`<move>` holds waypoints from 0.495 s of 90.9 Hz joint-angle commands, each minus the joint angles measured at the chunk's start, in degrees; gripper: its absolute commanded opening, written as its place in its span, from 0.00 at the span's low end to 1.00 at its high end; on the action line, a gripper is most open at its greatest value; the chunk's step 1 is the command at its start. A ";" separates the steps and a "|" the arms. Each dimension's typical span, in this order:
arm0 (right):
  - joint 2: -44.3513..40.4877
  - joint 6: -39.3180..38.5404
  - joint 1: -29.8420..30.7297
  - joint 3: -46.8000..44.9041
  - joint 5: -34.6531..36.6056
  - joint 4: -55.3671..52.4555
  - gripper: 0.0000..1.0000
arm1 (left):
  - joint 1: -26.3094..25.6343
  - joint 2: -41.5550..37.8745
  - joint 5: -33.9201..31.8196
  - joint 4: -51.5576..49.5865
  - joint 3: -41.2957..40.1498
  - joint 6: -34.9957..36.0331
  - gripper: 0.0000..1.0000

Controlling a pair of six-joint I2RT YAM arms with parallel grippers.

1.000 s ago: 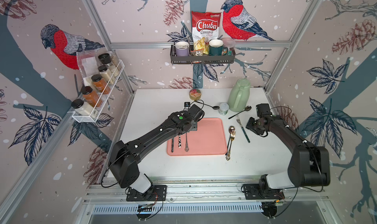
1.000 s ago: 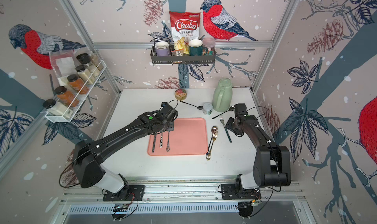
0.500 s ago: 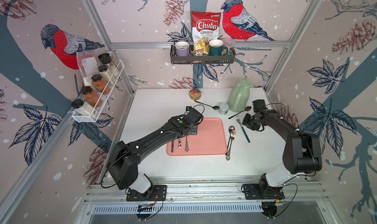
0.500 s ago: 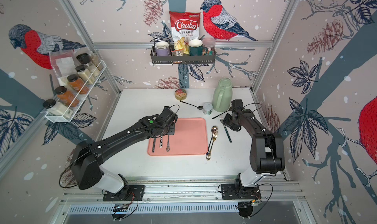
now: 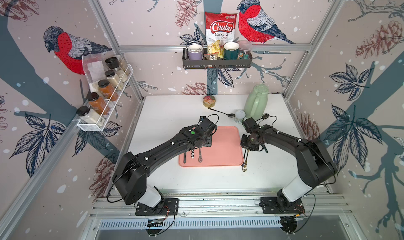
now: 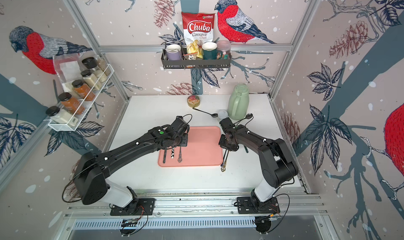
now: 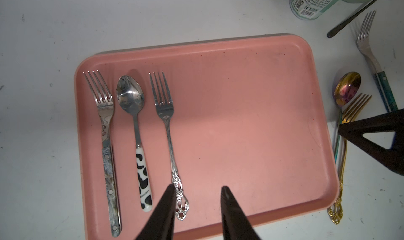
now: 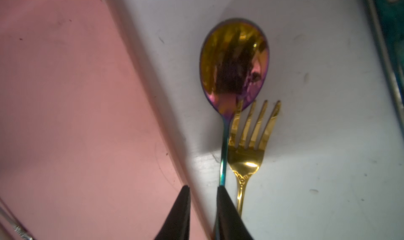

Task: Set the spoon and fork side by side
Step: Pick up the spoon from the center of the board.

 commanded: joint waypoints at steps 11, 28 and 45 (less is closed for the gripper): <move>1.83 3.93 1.82 0.72 7.57 -1.98 0.28 | -0.14 -0.89 -1.08 0.36 -0.70 1.01 0.35; 3.18 4.49 2.27 0.99 8.44 -1.59 0.30 | -0.10 -1.09 -1.22 0.32 -0.80 1.06 0.35; 4.72 4.67 2.34 0.36 7.22 0.66 0.28 | -0.05 -1.31 -1.61 0.13 -0.90 1.09 0.35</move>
